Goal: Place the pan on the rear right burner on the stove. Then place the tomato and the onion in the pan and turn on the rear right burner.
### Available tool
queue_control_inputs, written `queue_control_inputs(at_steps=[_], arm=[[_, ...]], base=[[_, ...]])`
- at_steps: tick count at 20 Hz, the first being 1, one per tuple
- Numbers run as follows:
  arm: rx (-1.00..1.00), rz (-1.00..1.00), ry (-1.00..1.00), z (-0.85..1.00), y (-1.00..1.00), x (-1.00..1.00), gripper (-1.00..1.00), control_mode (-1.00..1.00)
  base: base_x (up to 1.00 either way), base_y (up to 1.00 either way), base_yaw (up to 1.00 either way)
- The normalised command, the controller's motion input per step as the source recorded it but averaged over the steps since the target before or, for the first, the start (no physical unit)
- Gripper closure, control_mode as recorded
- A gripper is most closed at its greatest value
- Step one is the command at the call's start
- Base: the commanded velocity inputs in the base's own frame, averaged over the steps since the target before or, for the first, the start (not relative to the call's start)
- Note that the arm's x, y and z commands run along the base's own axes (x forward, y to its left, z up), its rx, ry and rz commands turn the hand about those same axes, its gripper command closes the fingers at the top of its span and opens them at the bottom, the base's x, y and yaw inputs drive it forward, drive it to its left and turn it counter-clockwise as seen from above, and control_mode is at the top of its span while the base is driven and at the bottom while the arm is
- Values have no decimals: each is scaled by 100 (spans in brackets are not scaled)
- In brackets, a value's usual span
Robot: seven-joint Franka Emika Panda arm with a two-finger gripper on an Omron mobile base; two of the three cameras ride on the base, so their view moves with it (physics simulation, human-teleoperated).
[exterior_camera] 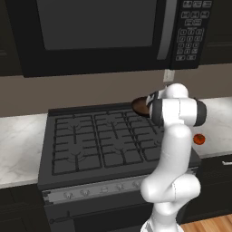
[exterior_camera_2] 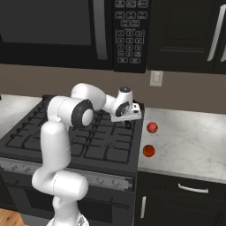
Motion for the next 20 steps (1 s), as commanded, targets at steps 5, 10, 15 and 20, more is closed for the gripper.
queue_control_inputs(at_steps=[5,10,15,20], arm=[[1,0,1,-32,12,17,100,-100],[2,0,2,-34,13,10,100,-100],[2,0,2,-30,11,14,100,-100],[0,0,3,-28,22,5,-100,-100]], base=[[0,0,0],[0,0,0],[0,0,0],[0,0,0]])
